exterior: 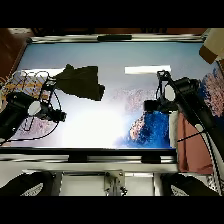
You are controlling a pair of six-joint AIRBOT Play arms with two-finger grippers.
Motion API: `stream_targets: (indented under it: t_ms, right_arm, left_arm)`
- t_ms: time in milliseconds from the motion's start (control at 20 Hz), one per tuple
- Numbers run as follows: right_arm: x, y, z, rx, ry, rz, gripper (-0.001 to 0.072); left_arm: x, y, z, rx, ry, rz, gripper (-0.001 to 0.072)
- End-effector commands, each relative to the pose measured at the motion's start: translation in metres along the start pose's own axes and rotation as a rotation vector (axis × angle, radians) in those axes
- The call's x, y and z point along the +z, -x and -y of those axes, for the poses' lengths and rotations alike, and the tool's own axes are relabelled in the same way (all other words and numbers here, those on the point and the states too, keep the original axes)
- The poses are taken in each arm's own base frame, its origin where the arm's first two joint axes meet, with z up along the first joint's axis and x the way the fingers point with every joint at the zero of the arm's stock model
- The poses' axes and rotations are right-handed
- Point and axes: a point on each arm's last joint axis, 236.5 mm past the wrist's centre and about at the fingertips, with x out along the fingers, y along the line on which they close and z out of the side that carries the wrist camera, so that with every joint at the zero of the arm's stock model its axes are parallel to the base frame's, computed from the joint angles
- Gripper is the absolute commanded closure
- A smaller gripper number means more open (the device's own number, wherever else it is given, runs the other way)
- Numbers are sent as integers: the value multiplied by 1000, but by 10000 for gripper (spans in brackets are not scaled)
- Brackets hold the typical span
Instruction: Fold the shirts.
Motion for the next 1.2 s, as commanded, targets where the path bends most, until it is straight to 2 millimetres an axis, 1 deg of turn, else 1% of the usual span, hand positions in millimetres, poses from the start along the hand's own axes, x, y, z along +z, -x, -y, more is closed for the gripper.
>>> stream_targets:
  t_ms: [0,700,800,900,950,1000,1050,1100,1150]
  right_arm:
    - [0,0,0,0,1,0,154]
    - [1,0,-1,2,0,4,154]
    - [5,0,-2,9,1,24,154]
    - [10,0,-4,15,2,44,154]
    - [10,0,-3,13,11,44,154]
    - [10,0,-3,12,23,45,154]
    - [11,0,-3,10,30,49,154]
    - [14,0,-2,7,32,58,154]
    - [16,1,-2,6,33,69,155]
  left_arm:
    - [0,0,0,0,0,2,365]
    - [1,0,0,-2,4,4,366]
    - [14,0,5,-21,14,58,365]
    - [35,0,17,-72,27,140,364]
    - [49,1,24,-102,37,197,323]
    - [66,4,34,-144,54,261,77]
    - [83,7,40,-178,83,327,-11]
    - [99,7,41,-194,137,379,-11]
    - [112,2,37,-199,188,392,-11]
